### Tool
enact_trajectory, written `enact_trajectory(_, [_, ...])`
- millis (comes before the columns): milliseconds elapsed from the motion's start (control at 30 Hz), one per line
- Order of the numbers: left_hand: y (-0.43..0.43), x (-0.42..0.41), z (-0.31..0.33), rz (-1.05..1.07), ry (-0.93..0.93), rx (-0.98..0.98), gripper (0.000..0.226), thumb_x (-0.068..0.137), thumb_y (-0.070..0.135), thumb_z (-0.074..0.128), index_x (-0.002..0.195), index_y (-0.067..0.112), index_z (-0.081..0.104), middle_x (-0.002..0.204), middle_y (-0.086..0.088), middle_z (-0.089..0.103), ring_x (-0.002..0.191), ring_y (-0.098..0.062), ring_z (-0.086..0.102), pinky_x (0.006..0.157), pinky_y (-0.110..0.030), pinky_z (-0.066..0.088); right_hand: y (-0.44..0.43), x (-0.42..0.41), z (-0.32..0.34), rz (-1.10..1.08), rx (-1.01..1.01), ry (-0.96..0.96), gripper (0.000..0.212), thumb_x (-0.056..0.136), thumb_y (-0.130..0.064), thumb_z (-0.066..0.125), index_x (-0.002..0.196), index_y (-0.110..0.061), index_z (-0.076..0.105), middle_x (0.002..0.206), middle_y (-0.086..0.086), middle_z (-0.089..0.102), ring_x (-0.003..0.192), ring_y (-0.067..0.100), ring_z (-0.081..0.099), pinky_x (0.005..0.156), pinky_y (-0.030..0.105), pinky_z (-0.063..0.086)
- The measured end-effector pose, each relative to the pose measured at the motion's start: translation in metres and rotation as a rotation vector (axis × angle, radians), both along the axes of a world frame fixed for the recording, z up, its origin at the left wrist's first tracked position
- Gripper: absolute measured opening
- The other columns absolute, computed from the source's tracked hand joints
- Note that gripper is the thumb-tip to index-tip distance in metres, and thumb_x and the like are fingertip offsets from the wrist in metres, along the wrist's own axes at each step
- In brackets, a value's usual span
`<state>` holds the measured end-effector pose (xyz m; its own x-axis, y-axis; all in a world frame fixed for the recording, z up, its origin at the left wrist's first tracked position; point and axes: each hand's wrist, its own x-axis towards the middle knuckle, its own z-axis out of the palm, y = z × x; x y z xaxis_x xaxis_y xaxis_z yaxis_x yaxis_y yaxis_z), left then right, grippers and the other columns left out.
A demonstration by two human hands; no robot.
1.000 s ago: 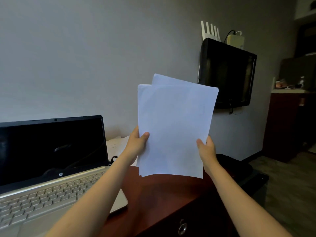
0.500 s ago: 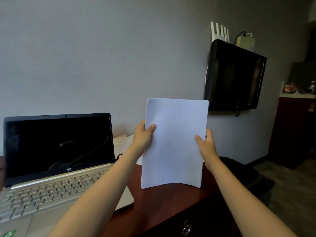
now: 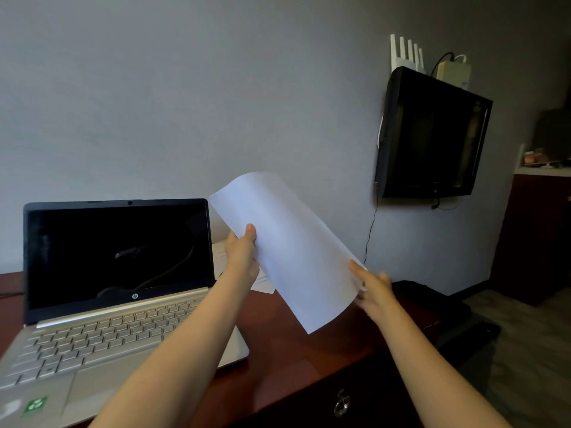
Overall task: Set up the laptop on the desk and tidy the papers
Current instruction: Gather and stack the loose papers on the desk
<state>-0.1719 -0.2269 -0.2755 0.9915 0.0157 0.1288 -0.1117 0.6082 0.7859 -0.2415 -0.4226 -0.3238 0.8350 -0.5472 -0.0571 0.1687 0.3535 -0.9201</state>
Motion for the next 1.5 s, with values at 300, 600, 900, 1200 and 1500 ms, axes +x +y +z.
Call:
enact_trajectory(300, [0.013, 0.004, -0.006, -0.094, -0.068, 0.158, 0.028, 0.099, 0.012, 0.046, 0.126, 0.012, 0.048, 0.111, -0.001, 0.061, 0.093, -0.019, 0.06, 0.081, -0.035, 0.051, 0.034, -0.003, -0.02, 0.29, 0.213, 0.153, 0.014, 0.093, -0.01, 0.054, 0.096, 0.004, 0.054, 0.074, 0.016, 0.064, 0.069, 0.029, 0.06, 0.04, 0.033, 0.053])
enact_trajectory(600, [0.063, 0.029, -0.026, -0.192, 0.229, 0.597, 0.011, 0.095, 0.006, 0.046, 0.104, 0.0, 0.046, 0.076, -0.011, 0.052, 0.057, -0.019, 0.058, 0.041, -0.024, 0.053, -0.002, -0.003, -0.028, 0.247, -0.089, 0.53, 0.035, 0.087, 0.006, 0.057, 0.121, 0.007, 0.052, 0.088, 0.018, 0.066, 0.071, 0.031, 0.062, 0.045, 0.031, 0.054])
enact_trajectory(900, [0.082, 0.038, -0.058, -0.22, 0.277, 1.219, 0.012, 0.085, -0.011, 0.05, 0.088, -0.001, 0.055, 0.08, -0.014, 0.052, 0.069, -0.025, 0.053, 0.063, -0.029, 0.049, 0.004, 0.001, -0.042, -0.043, -0.679, 0.677, 0.036, 0.082, -0.003, 0.065, 0.117, 0.003, 0.058, 0.122, 0.016, 0.06, 0.11, 0.03, 0.059, 0.082, 0.029, 0.046])
enact_trajectory(1200, [0.055, 0.032, -0.046, -0.247, 0.028, 1.057, 0.03, 0.091, 0.001, 0.048, 0.12, 0.004, 0.053, 0.107, -0.012, 0.061, 0.094, -0.027, 0.059, 0.074, -0.034, 0.052, -0.021, -0.008, -0.02, -0.301, -0.405, 0.072, 0.031, 0.088, 0.002, 0.057, 0.119, 0.001, 0.058, 0.119, 0.017, 0.061, 0.107, 0.032, 0.059, 0.09, 0.042, 0.048])
enact_trajectory(1500, [0.025, 0.033, -0.063, -0.134, -0.009, 0.739, 0.047, 0.087, 0.015, 0.064, 0.127, 0.005, 0.043, 0.12, -0.015, 0.058, 0.105, -0.035, 0.061, 0.091, -0.048, 0.05, -0.035, -0.025, -0.007, -0.21, -0.425, -0.077, 0.015, 0.09, -0.003, 0.058, 0.104, -0.008, 0.055, 0.103, 0.011, 0.061, 0.081, 0.023, 0.06, 0.067, 0.027, 0.05])
